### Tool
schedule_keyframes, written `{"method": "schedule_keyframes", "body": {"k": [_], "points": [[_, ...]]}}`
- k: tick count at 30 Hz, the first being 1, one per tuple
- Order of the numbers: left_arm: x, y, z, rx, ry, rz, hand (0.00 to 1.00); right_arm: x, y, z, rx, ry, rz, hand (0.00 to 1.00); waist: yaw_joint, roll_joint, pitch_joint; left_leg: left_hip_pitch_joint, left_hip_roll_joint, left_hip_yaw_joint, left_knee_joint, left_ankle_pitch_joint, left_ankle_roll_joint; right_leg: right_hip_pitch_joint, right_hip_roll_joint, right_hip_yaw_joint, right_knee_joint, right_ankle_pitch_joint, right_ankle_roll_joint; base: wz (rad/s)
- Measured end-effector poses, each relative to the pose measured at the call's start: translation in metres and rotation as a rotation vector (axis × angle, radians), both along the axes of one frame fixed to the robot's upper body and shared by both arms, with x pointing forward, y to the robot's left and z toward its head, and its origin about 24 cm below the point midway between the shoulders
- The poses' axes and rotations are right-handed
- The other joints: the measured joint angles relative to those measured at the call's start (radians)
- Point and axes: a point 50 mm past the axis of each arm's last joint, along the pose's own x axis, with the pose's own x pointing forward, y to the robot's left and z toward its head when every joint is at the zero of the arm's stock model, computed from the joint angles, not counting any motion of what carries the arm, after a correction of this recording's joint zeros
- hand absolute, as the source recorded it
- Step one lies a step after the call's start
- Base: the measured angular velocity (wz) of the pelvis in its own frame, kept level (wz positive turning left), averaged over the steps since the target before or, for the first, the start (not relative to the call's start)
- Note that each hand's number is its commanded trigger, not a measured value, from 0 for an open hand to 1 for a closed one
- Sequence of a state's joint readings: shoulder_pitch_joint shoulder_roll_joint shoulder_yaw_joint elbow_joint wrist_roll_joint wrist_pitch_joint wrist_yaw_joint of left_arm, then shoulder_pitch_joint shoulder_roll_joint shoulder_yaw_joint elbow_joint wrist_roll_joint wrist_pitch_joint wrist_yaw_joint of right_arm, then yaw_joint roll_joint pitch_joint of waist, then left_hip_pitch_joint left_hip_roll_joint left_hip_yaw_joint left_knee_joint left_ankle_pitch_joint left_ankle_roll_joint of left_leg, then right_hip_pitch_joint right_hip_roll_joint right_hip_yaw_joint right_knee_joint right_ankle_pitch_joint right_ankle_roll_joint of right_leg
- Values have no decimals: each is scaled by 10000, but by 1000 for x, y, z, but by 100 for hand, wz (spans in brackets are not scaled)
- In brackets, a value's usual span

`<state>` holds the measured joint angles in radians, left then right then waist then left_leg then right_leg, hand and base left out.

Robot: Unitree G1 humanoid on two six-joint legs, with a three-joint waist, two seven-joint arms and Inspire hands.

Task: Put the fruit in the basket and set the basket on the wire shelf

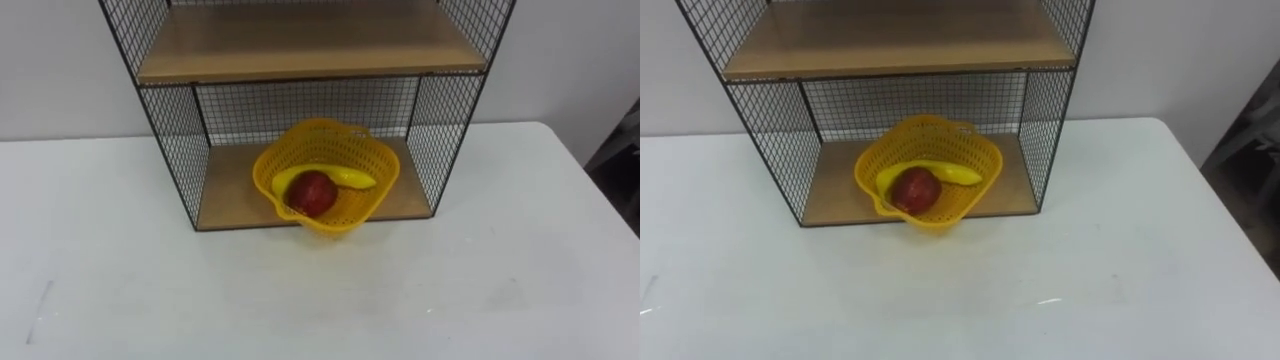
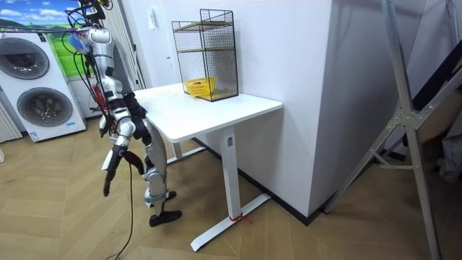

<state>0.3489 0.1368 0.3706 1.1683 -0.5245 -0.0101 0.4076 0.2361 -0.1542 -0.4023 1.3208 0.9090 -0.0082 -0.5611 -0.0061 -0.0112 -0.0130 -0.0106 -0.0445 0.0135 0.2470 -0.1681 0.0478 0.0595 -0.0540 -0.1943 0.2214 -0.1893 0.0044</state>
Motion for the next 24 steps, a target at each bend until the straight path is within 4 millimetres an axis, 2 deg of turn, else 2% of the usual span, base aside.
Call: {"method": "schedule_keyframes", "body": {"k": [2, 5, 8, 10, 14, 24], "points": [[19, -5, -5, -903, 158, -2506, 0, 8, 3, -4, 871, -152, 1787, 0, -16, -29, 14, 129, -13, 10, -138, 45, -62, 58, -1, 41, -35, 22, -26, -5], [33, -13, -10, -1671, 349, -4178, 0, 22, 4, -7, 1812, -185, 4112, 0, -109, -38, 23, 210, 14, 69, -156, 54, -69, 105, 33, 84, -96, 74, -57, -12], [34, -18, -12, -2286, 671, -5115, 0, 30, 8, -10, 2661, -138, 5805, 0, -119, -54, 34, 272, 35, 99, -148, 56, -59, 175, 79, 152, -182, 143, -56, -12], [32, -19, -13, -2563, 923, -5483, 0, 36, 11, -12, 3169, -64, 6869, 0, -106, -83, 89, 343, 35, 83, -141, 53, -54, 250, 92, 172, -190, 137, -56, 0], [33, -24, -14, -3028, 1285, -6104, 0, 37, 15, -13, 4215, 683, 9132, 0, 108, -89, 96, 376, 35, 84, -148, 52, -52, 247, 118, 275, -186, 130, -51, -2], [35, -35, -17, -3720, 1608, -6732, 0, 55, 16, -15, 5142, 1587, 11929, 0, 170, 36, 113, 387, 40, 58, -94, 36, -25, 303, 129, 248, -196, 133, -54, 0]]}}
